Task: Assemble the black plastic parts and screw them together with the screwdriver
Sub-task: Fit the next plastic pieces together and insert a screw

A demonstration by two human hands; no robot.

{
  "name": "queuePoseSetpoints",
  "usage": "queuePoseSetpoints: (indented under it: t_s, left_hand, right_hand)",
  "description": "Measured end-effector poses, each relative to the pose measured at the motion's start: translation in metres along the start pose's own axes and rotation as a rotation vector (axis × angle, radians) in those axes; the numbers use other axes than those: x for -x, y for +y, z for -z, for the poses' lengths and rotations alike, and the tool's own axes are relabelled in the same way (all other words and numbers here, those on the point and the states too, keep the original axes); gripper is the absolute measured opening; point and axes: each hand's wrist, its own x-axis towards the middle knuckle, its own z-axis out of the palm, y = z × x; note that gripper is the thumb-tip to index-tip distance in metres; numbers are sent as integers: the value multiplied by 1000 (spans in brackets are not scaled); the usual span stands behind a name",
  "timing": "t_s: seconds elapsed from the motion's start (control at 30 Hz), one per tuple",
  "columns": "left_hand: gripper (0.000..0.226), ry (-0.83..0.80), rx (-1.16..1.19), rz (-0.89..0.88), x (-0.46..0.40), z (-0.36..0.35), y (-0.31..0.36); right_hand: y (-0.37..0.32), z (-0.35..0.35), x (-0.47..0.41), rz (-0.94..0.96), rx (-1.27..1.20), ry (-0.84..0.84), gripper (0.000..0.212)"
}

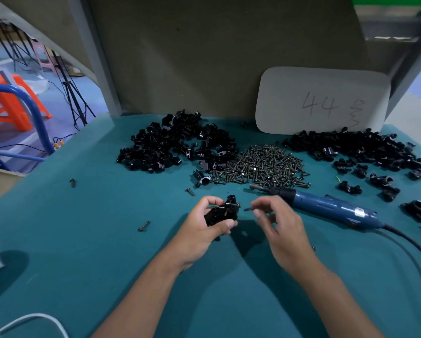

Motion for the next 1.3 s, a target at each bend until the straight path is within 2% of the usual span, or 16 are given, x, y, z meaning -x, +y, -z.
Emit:
queuePoseSetpoints:
  t_s: [0.1, 0.17, 0.3, 0.4, 0.53, 0.7, 0.93, 1.07, 1.2, 1.3]
  left_hand:
    - [34, -7, -15, -7, 0, 1, -2]
    - [34, -19, -47, -18, 0, 0, -1]
    - [41, -70, -48, -52, 1, -1, 0]
    - [40, -89, -42, -45, 2, -2, 0]
    - [38, -104, -64, -42, 3, -1, -1]
    - [37, -119, -79, -41, 3, -1, 1]
    - [18, -78, -28, -41, 1, -2, 1]
    - [18, -75, -39, -52, 1, -2, 0]
    - [20, -81, -49, -74, 1, -3, 0]
    - [19, -90, -72, -84, 1, -3, 0]
  right_hand:
    - [-3, -1, 0, -259, -383, 9, 10]
    - [-9, -5, 0, -343, -529, -10, 11]
    - [-17, -13, 7, -327, -496, -93, 46]
    - [-20, -16, 10, -232, -393, -41, 24]
    - [-19, -15, 7, -185, -396, 3, 48]
    - [-13, -19, 6, -193, -328, 63, 31]
    - [-14, -14, 4, -186, -355, 68, 48]
    - [-15, -12, 3, -250, -512, 21, 40]
    - [-11, -13, 2, -264, -580, 20, 53]
    - [-8, -13, 2, -267, -572, 13, 54]
